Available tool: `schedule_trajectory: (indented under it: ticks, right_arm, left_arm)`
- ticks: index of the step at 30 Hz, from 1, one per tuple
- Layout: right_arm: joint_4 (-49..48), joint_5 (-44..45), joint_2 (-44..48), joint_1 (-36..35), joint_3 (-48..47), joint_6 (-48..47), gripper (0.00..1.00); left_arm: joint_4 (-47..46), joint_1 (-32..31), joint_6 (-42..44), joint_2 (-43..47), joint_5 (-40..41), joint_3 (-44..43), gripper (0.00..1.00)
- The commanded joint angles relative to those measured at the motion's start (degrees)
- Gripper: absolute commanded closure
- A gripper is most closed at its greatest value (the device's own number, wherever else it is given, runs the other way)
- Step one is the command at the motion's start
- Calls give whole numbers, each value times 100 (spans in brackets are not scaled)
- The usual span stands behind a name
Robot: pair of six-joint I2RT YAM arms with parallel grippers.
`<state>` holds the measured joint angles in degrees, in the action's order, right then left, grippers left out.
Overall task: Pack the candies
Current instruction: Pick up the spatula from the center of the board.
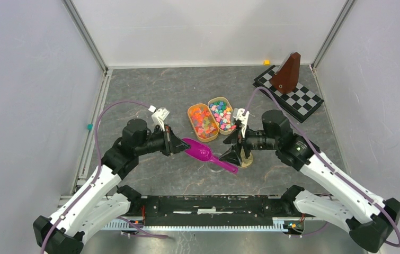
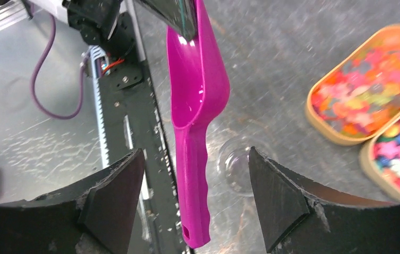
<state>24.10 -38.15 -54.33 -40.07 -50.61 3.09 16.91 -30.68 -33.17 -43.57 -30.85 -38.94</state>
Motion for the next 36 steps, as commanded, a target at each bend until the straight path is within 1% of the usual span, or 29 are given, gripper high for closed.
schedule_trajectory:
  ticks: [1,6,11,21,26,33,36]
  right_arm:
    - [-1004,768,522,-178,173,-451,22]
    - [-1688,1092,825,-469,592,-781,23]
    - [-1878,1687,948,-923,857,-1349,24]
    - [-2366,2983,782,-1828,1412,-2186,25]
    - [-2762,3216,555,-2146,1581,-2308,26]
    - [-3599,3639,594,-2452,2070,-2526,34]
    - [-3798,3779,614,-2554,2208,-2597,36]
  left_arm:
    - [8,-2,-780,-84,401,-54,98]
    - [84,0,-1402,-39,596,5,98]
    - [436,-1,-1834,44,814,-136,98]
    - [897,-5,-2070,150,817,-413,98]
    - [997,-7,-2178,207,795,-424,98]
    - [990,0,-2416,243,658,-396,98]
    - [987,-7,-2526,266,622,-396,98]
